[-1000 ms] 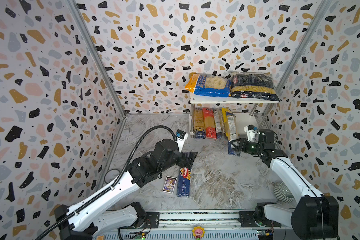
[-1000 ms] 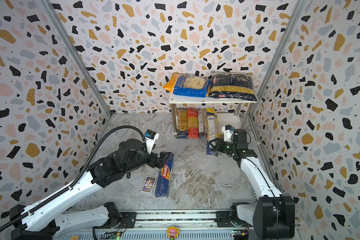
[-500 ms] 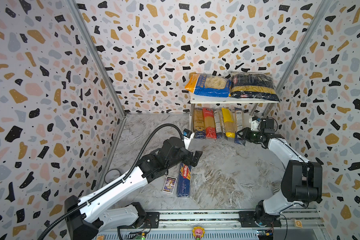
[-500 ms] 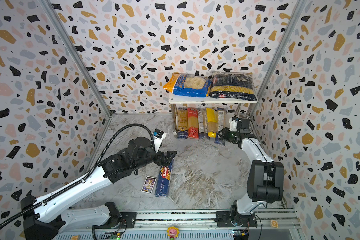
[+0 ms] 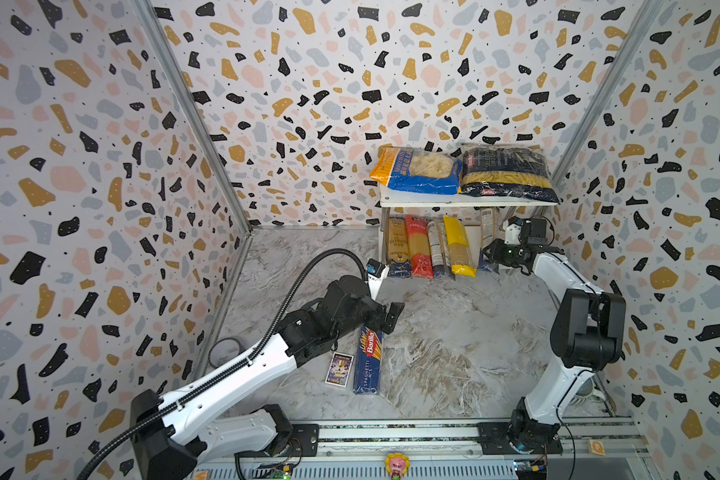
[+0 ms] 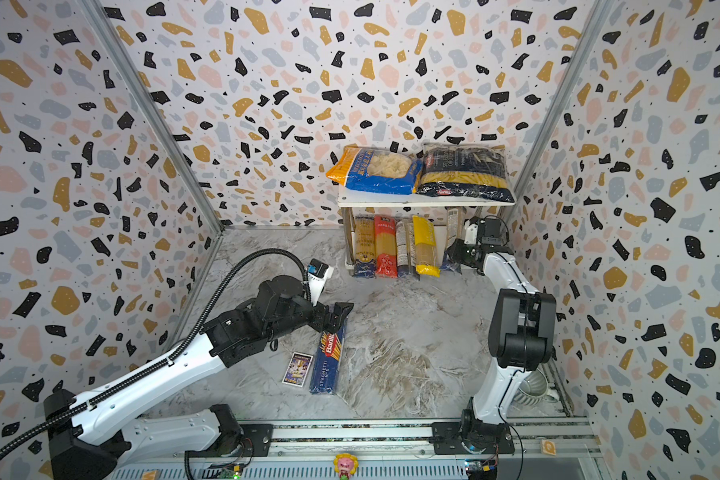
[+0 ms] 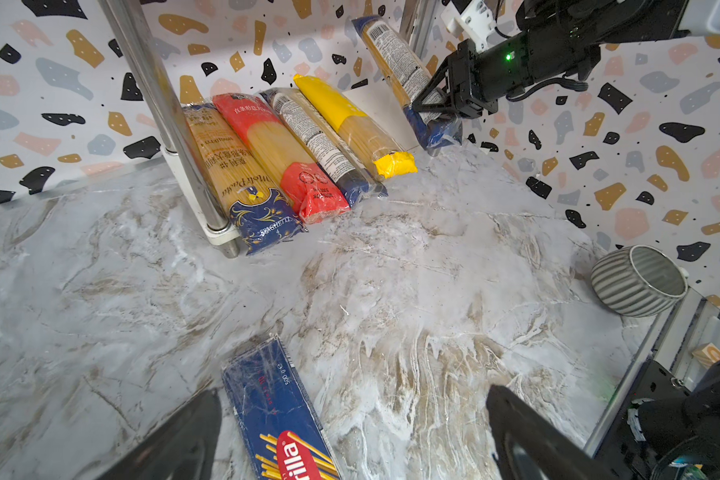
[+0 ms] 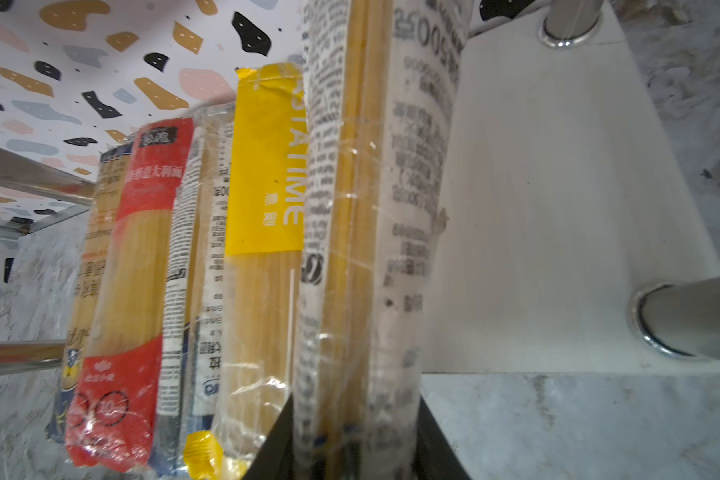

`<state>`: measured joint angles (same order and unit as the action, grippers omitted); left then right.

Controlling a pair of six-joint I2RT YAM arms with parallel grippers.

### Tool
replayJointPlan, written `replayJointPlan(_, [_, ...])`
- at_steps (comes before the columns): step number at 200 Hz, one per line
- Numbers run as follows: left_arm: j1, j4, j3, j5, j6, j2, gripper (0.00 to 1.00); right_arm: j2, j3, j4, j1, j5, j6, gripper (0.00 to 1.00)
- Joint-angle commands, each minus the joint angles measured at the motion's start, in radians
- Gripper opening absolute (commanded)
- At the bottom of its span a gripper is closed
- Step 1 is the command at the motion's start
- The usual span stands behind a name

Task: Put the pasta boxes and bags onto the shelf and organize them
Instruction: 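Carry the clear pack to the lower shelf and stand it beside the yellow pack, then open the right gripper and release the clear pack at the shelf end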

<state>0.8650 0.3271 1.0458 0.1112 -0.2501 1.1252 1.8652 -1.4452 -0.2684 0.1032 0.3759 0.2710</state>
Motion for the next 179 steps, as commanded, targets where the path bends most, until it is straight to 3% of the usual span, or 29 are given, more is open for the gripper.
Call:
replayJointPlan(1, [-0.004,-0.029,-0.005,0.031,0.02,-0.015,1.0,-0.019,-0.076,0.084,0.003,0.012,-0.036,0.12])
replayJointPlan(125, [-0.011,-0.042,-0.032,0.054,0.027,-0.014,0.99,0.142,-0.237,0.022,-0.031,0.025,-0.066,0.14])
replayJointPlan(179, [-0.02,-0.038,-0.04,0.061,0.034,-0.015,0.99,0.141,-0.249,-0.017,-0.053,-0.005,-0.073,0.35])
